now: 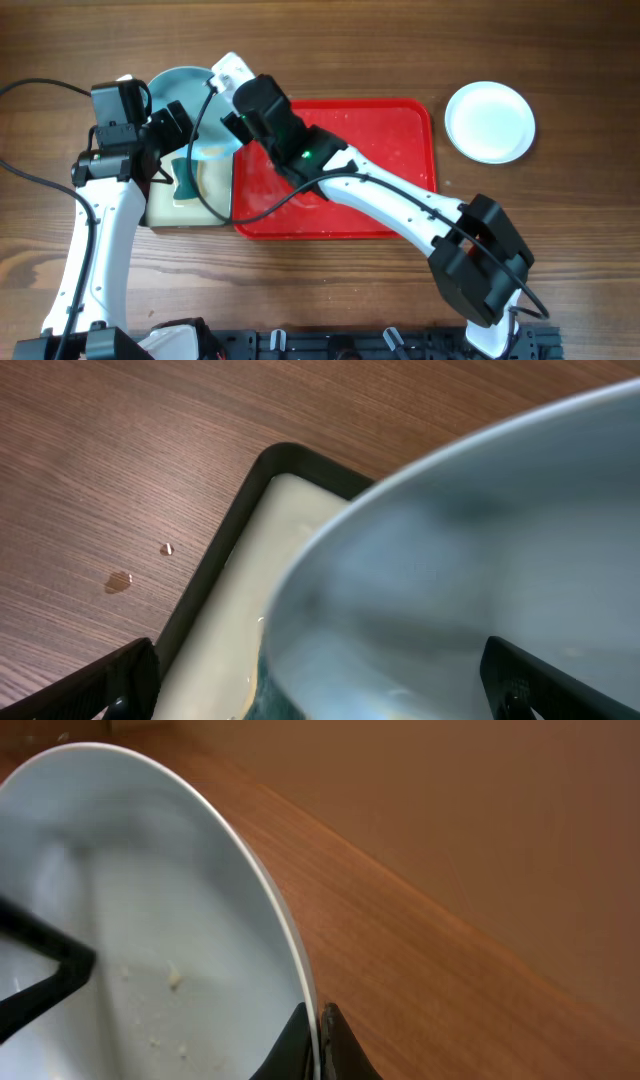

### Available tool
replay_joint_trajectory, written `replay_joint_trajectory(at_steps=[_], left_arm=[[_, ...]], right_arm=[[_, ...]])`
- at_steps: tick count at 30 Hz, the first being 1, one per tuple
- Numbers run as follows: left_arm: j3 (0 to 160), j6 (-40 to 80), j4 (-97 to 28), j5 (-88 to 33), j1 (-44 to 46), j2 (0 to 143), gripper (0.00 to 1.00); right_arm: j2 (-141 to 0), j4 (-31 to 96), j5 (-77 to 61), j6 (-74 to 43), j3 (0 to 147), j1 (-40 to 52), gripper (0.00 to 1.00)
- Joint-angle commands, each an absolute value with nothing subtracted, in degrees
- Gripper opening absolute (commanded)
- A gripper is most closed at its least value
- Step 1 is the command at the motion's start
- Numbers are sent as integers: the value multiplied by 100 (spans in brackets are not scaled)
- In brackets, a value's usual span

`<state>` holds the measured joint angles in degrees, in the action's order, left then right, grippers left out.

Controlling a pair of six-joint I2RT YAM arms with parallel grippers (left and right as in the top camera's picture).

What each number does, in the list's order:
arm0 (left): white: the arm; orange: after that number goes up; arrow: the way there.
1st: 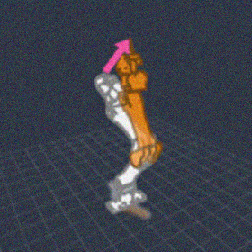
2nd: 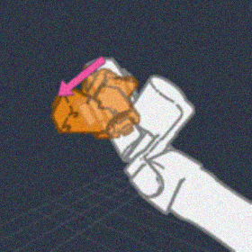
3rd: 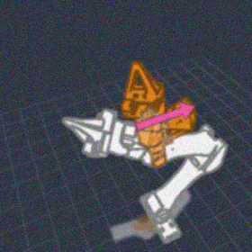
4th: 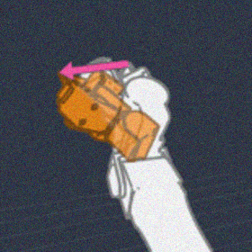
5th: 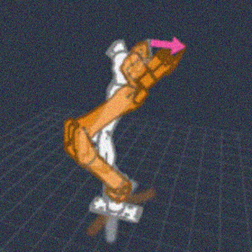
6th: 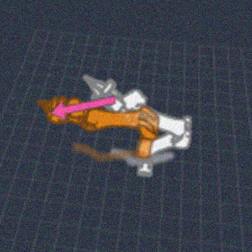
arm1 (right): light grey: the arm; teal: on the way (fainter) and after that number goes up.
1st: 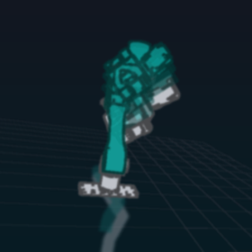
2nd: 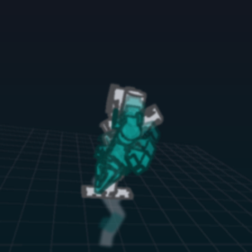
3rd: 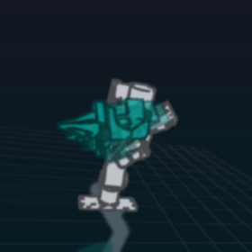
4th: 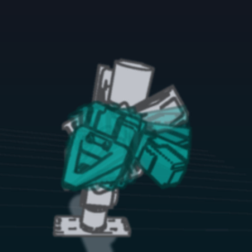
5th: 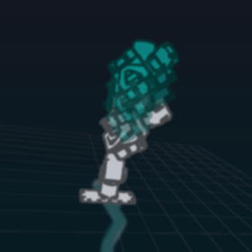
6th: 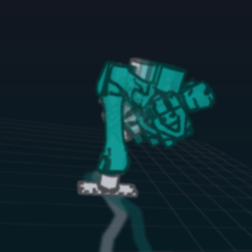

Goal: Clean dirty plates on tray and stack at the side
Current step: 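Lift the light-blue plate with the right gripper and carry it leftward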

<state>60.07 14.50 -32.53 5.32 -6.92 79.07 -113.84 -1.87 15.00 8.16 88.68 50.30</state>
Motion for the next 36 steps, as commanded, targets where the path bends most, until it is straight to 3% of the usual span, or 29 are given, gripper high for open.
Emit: replay_joint_trajectory(at_steps=[1, 12, 23, 36], left_arm=[[6066, 1544, -3236, 589, -727, 7881, 100], [6066, 1544, -3236, 589, -727, 7881, 100], [6066, 1544, -3236, 589, -727, 7881, 100], [6066, 1544, -3236, 587, -727, 7881, 100]], right_arm=[[-11657, -414, 1865, 1507, 8991, 5105, 4], [-11664, -1706, 1999, 3420, 8991, 5116, 4], [-11664, -2578, 1951, 4401, 8993, 5159, 4], [-11664, -2637, 1671, 4856, 8991, 5260, 5]])
